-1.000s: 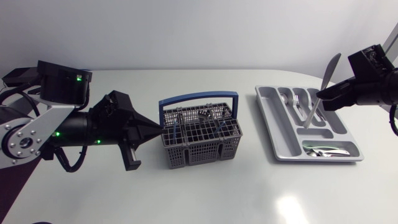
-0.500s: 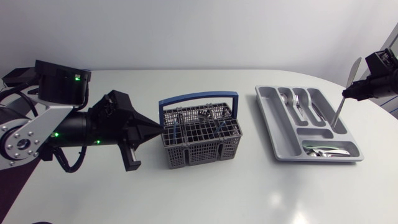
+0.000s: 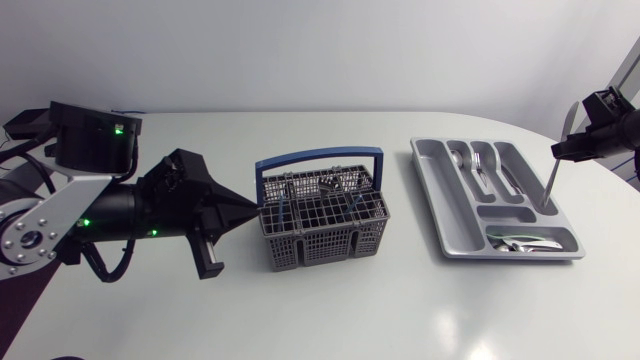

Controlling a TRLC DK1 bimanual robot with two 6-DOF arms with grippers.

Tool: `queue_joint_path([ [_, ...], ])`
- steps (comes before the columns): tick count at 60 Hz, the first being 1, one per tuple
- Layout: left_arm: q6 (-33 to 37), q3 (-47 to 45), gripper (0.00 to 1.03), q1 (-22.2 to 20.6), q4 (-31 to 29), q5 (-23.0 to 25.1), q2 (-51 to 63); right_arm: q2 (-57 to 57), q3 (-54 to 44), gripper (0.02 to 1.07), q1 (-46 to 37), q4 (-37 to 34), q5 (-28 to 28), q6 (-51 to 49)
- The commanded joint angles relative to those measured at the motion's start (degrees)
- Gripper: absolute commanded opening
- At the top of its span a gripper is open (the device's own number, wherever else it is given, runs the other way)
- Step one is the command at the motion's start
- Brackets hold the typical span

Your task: Unload the cutlery basket into the drawer organizer.

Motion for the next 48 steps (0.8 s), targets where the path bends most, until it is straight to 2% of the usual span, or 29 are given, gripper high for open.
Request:
queue_joint_path([
  [1,0.8,-1.4,0.15,-0.4,0.4,-0.1,-1.2,2.2,2.1,0.08,-0.2,-1.2,0.7,-1.1],
  [26,1.4,-1.7,0.15,-0.4,0.6,-0.1,-1.0,12.0,7.8,0.08,2.8,-1.8,4.3,1.0],
  [48,1.4,-1.4,0.15,-0.5,0.5,-0.4,-0.7,24.6,19.5,0.08,4.9,-1.6,8.4,5.6],
])
